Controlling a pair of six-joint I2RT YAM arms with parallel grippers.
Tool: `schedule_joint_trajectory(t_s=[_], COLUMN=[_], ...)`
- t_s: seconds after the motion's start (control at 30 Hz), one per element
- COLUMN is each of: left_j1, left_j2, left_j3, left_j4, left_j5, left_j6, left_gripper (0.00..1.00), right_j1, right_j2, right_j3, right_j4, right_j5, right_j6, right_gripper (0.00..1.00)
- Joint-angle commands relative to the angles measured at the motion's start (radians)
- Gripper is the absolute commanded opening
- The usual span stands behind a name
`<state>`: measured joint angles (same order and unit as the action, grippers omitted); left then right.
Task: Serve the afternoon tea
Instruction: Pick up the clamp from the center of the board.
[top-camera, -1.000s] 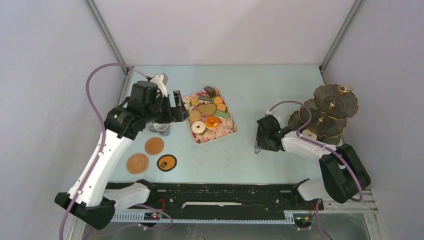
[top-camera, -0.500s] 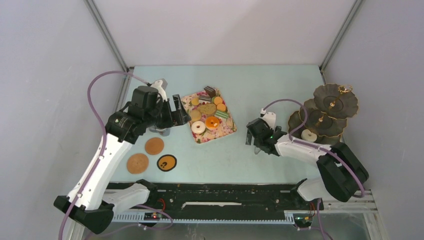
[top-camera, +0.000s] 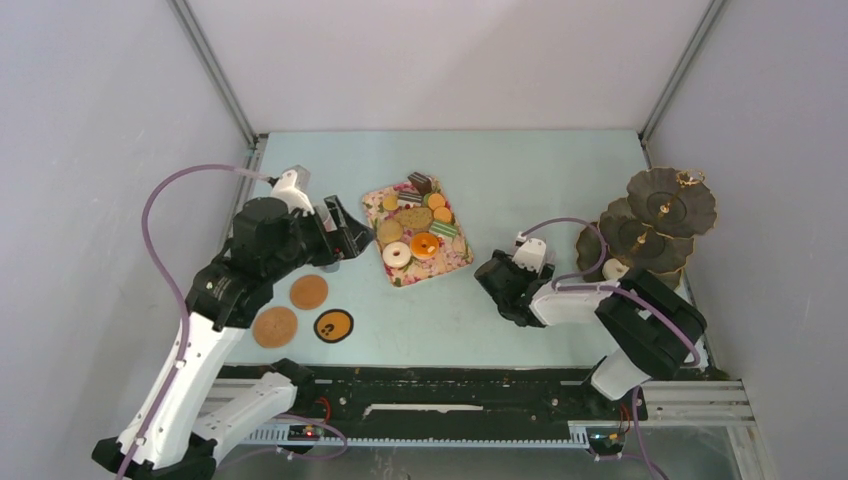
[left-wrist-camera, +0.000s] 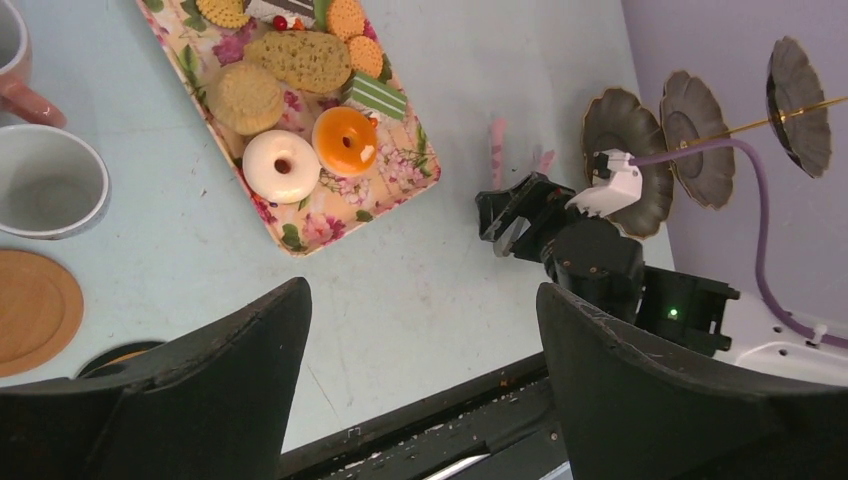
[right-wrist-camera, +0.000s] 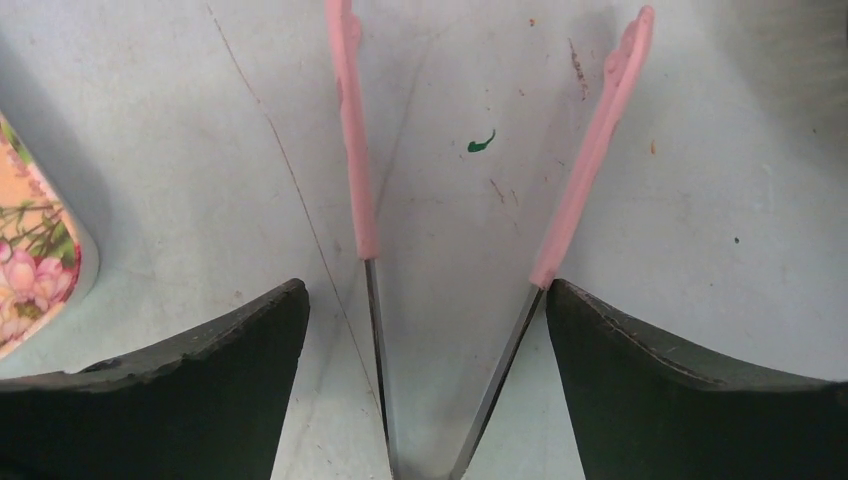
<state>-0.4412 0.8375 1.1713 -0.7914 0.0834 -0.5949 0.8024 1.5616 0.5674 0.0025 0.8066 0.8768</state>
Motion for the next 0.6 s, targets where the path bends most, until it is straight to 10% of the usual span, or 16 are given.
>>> schedule_joint_trajectory(t_s=[0.0,0.57], left_j1=[-0.005,-0.005], left_j2=[-0.039,-0.110], left_j3=[-0.015,-0.042], left_j4=[0.031,-0.001], left_j5=[0.007,-0.010], left_j6=[-0.014,-0.014], left_gripper=[0.89,0.89], right_j1=[0.045,0.140], right_j2=[0.075,0.045], right_j3=[-0.027,-0.026], right_j4=[-0.059,-0.105], right_j5=[0.075,0.129], right_j6=[0.158,0.101], right_gripper=[0.89,0.46])
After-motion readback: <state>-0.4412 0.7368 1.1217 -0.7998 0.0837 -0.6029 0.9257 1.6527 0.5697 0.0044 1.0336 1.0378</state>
